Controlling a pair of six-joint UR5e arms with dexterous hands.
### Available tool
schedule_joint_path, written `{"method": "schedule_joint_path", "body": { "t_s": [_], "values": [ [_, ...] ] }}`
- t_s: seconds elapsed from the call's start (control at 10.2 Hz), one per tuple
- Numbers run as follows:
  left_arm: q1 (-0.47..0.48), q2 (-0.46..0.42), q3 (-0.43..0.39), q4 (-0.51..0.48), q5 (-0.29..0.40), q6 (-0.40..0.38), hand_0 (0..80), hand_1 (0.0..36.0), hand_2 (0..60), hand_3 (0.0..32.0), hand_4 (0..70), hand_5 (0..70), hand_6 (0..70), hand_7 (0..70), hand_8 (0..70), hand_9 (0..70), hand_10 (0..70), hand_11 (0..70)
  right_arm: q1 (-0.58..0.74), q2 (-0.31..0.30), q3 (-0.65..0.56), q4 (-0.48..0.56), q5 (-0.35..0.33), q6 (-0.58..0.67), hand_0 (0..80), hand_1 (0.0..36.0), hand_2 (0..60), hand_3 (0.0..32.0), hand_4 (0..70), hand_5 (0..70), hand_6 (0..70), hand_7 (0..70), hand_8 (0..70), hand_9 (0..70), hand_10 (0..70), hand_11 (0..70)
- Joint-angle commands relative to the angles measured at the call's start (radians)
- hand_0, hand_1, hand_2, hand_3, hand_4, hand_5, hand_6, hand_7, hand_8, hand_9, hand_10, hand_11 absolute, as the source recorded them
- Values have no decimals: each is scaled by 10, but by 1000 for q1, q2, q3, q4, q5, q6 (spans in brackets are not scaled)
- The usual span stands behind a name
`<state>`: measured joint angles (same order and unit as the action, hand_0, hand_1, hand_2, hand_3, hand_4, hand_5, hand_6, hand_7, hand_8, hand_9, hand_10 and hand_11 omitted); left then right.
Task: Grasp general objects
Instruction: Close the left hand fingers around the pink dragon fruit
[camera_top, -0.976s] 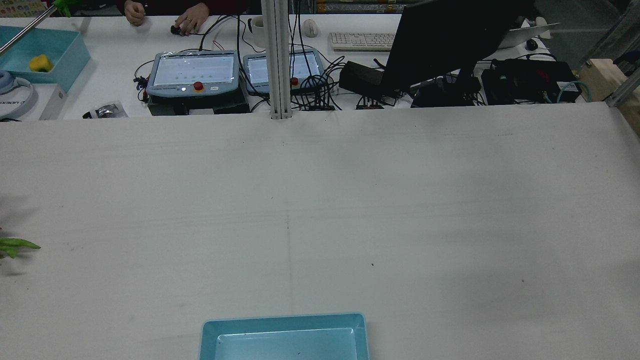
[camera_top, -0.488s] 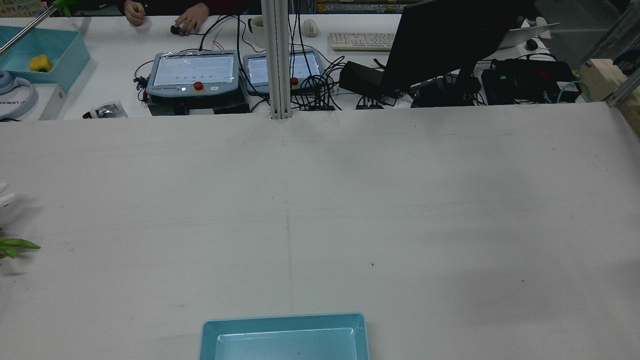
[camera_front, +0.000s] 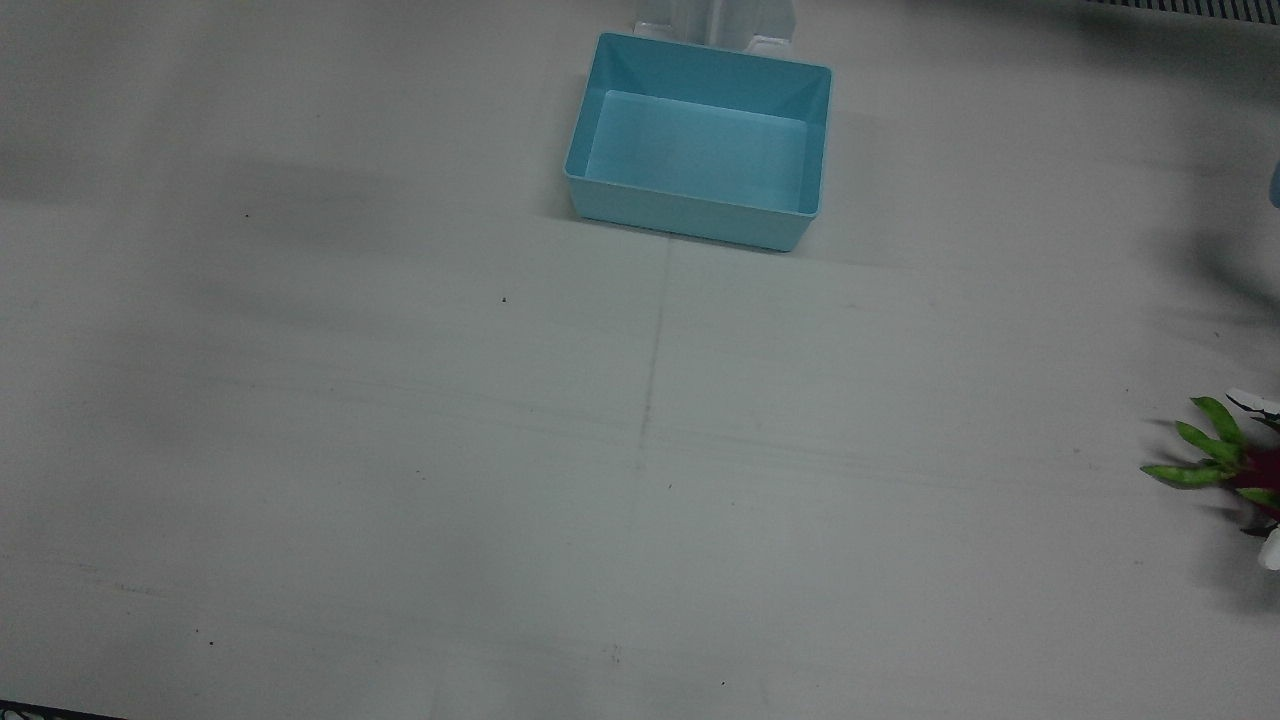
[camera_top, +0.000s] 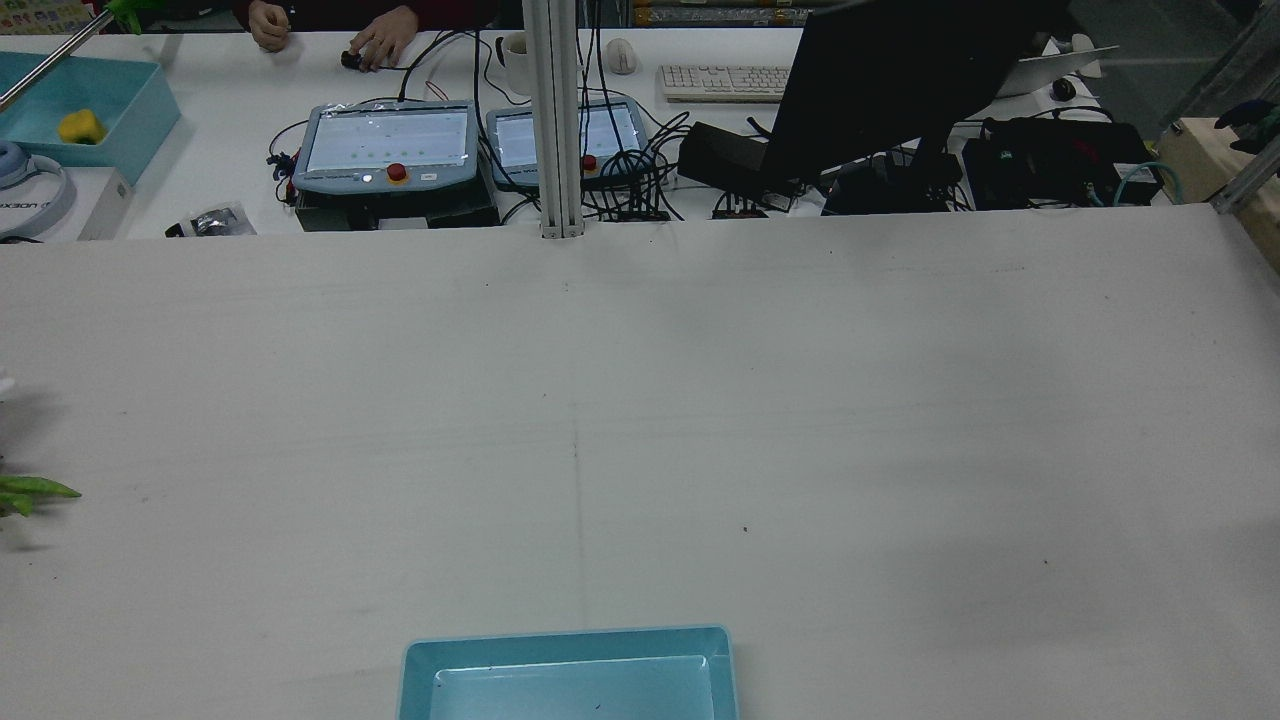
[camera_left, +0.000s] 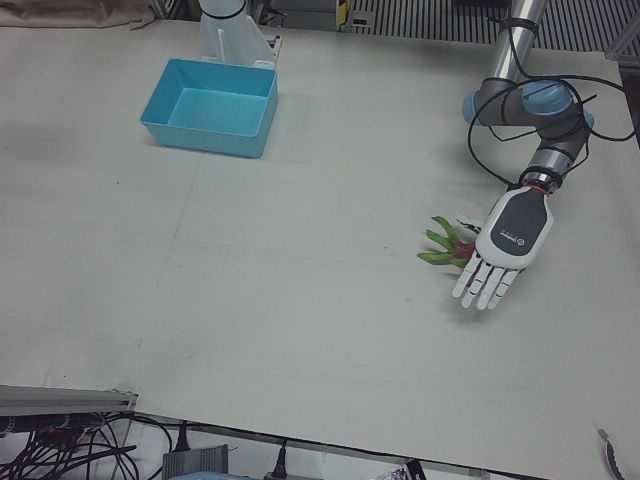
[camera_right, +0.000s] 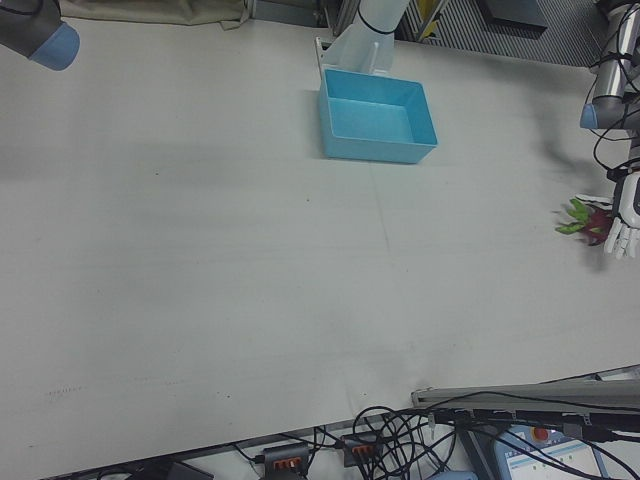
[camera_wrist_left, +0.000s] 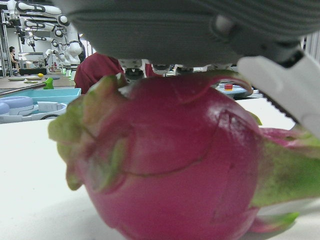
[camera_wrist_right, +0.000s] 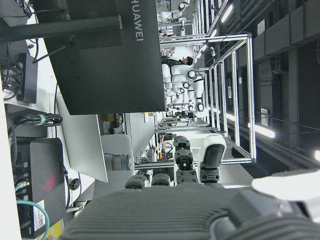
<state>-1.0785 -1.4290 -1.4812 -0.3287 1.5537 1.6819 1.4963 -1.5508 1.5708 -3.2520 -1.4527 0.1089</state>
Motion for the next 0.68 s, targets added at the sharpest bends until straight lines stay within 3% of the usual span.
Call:
{"method": "schedule_joint_path", "body": {
  "t_s": [0.0,0.2,0.39,0.49,0.59],
  "values": [
    [0,-1,12,-1,-1,44,462,72,0,0,64,28,8,115,0,9,18,33,1,0,0,0,0,-2,0,0,0,0,0,0,0,0,0,0,0,0],
    [0,-1,12,-1,-1,44,463,71,0,0,59,26,7,113,0,8,7,16,-1,0,-2,0,0,0,0,0,0,0,0,0,0,0,0,0,0,0],
    [0,-1,12,-6,-4,48,460,64,0,0,71,37,21,142,0,14,34,55,-1,0,0,0,0,0,0,0,0,0,0,0,0,0,0,0,0,0],
    [0,-1,12,-6,-16,48,455,54,0,0,66,55,56,199,23,25,92,138,-1,0,0,0,0,0,0,0,0,0,0,0,0,0,0,0,0,0],
    [0,-1,12,-7,-29,54,449,43,0,0,75,91,121,273,87,40,181,266,-1,0,0,0,0,0,0,0,0,0,0,0,0,0,0,0,0,0]
  ]
}}
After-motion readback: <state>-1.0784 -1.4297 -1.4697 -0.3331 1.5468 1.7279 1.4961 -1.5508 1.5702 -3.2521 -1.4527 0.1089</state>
